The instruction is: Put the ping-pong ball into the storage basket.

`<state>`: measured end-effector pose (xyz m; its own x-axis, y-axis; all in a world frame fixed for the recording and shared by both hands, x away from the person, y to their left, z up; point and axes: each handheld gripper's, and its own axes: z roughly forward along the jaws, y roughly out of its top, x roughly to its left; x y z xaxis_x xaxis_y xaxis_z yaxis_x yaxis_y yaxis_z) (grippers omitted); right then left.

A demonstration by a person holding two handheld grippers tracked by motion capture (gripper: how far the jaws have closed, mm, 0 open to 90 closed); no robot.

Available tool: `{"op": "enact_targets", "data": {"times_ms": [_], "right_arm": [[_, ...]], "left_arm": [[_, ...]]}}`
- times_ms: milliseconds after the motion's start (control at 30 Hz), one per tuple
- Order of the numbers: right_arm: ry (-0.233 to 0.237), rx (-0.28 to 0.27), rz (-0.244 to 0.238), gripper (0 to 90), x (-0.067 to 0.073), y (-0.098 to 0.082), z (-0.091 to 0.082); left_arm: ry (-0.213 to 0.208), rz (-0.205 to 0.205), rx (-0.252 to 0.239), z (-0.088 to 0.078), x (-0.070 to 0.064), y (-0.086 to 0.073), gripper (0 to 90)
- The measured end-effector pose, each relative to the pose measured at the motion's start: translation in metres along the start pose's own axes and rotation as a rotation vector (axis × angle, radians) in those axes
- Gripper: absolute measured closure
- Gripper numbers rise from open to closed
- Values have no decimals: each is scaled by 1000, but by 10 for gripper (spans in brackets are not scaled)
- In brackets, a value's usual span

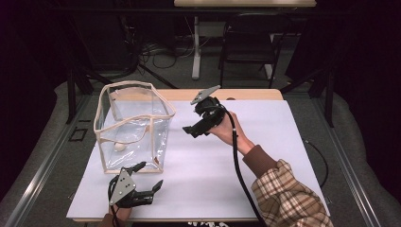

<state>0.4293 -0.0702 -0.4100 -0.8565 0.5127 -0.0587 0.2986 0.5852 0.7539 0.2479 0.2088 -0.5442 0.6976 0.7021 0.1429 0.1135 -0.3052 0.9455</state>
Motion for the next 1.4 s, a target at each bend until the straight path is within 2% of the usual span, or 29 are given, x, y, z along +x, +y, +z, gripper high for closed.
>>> {"op": "enact_targets", "data": {"times_ms": [300,600,933,1400], "right_arm": [[-10,6,13,0,-3,-26,-11],[-26,16,9,1,1,-52,-19],[-47,2,6,5,9,-75,-29],[-76,-27,42,1,13,-109,-43]], "left_arm": [[-2,-1,1,0,0,0,158],[-3,-2,4,1,0,0,158],[-2,-3,4,1,0,0,158],[-2,-2,6,1,0,0,158]]}}
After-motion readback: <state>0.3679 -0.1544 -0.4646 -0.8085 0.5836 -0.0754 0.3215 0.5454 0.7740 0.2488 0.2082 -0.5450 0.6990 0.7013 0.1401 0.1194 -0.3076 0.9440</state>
